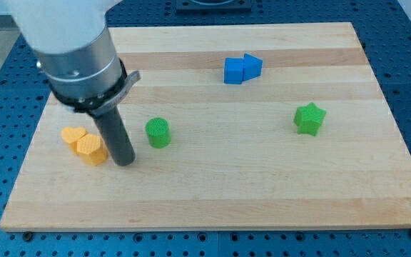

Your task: Move the green circle to the green star

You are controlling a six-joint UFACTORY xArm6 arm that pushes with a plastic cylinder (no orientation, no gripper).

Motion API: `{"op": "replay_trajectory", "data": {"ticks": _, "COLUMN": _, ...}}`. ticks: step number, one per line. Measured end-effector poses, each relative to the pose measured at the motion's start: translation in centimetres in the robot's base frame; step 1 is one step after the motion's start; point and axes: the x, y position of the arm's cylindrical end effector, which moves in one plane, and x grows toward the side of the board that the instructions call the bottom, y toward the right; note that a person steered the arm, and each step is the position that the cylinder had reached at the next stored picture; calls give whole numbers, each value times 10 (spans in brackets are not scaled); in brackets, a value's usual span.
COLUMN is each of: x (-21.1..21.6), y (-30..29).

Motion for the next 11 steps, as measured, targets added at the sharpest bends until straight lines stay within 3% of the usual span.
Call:
{"op": "replay_trajectory", "data": {"ticks": 2, "x": -33, "y": 10}}
{"op": "replay_trajectory", "data": {"ticks": 4, "x": -61, "y": 179}}
{"op": "replay_trajectory", "data": {"ticks": 5, "x": -65, "y": 213}}
{"op": "replay_trajectory", "data": {"ticks": 7, "x": -45, "y": 142}}
{"op": "replay_trajectory", "data": {"ticks": 9, "x": -19, "y": 172}}
{"op": "replay_trajectory", "data": {"ticks": 11, "x": -45, "y": 223}}
